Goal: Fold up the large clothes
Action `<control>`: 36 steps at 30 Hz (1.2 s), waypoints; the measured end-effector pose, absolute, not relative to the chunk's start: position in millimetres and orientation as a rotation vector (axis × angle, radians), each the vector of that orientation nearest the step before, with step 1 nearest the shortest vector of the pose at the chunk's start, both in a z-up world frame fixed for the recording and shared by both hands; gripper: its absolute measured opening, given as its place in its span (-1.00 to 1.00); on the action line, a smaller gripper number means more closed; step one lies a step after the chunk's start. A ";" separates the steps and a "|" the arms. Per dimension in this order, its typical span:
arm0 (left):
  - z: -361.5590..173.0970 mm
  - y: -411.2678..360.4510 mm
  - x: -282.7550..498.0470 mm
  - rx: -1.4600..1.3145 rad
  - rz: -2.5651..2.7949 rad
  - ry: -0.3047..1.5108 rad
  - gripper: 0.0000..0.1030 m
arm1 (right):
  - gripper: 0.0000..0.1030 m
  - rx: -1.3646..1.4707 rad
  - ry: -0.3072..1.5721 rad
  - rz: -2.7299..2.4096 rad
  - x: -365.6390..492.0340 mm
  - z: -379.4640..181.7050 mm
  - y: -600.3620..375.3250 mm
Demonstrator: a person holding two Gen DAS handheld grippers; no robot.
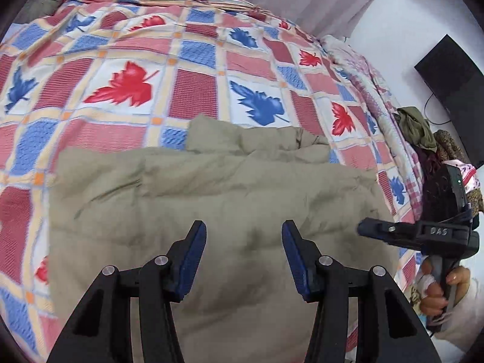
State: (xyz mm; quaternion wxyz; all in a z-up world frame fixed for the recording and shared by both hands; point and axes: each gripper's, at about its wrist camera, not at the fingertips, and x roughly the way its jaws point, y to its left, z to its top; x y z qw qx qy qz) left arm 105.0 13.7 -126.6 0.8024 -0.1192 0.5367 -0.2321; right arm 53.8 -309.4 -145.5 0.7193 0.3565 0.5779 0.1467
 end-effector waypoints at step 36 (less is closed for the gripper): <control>-231.5 106.3 204.9 -0.215 0.049 1.248 0.04 | -0.93 0.657 1.244 -0.205 147.0 -241.1 -420.3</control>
